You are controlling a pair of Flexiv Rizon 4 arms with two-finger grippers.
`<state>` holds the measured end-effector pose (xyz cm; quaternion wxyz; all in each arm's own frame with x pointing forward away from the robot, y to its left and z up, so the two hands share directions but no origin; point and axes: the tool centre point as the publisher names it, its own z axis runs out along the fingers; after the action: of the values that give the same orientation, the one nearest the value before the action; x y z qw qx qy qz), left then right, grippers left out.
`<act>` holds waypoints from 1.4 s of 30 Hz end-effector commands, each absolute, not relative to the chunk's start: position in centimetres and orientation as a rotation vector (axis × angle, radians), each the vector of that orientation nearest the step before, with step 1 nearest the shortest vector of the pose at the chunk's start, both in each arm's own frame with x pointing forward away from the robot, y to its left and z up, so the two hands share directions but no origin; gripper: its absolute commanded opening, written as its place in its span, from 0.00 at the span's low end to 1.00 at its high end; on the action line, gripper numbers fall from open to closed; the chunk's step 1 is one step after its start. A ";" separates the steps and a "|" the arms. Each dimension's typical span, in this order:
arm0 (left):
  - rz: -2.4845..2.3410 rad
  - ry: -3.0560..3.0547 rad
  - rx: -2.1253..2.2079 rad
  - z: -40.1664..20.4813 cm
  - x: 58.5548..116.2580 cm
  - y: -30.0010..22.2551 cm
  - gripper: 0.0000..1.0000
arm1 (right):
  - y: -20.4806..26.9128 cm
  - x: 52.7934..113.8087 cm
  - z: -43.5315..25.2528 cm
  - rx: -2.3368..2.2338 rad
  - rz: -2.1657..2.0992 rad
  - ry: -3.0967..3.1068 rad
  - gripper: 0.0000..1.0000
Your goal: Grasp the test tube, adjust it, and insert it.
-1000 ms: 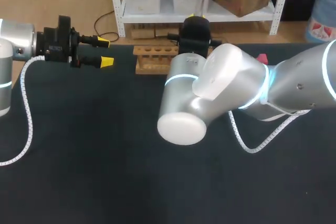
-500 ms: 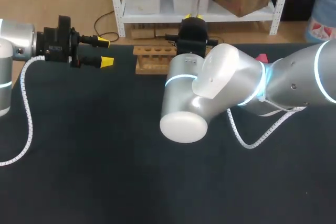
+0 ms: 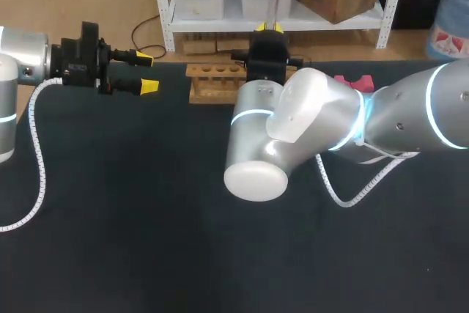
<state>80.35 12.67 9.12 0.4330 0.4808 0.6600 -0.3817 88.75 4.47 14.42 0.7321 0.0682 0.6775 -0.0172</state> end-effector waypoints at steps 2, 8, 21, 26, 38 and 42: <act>-0.949 1.641 1.197 9.0 80.3 12.7 1.00 | 4.4 89.2 14.2 0.145 -0.029 1.495 0.00; -0.949 1.641 1.197 9.0 80.3 12.7 1.00 | 4.4 89.0 14.0 0.151 -0.029 1.501 0.00; -0.949 1.641 1.197 9.0 80.3 12.7 1.00 | 4.7 88.7 12.4 0.162 -0.023 1.541 0.00; -0.949 1.641 1.197 9.0 80.3 12.7 1.00 | 4.6 88.8 11.3 0.163 -0.028 1.563 0.00; -0.949 1.641 1.197 9.0 80.3 12.7 1.00 | 4.6 89.3 9.7 0.171 -0.028 1.602 0.00; -0.949 1.641 1.197 9.0 80.3 12.7 1.00 | 5.0 89.3 9.6 0.171 -0.016 1.611 0.00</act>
<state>80.35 12.67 9.12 0.4330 0.4808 0.6600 -0.3817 89.01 4.98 9.65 0.6897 0.0779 0.7198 -0.0099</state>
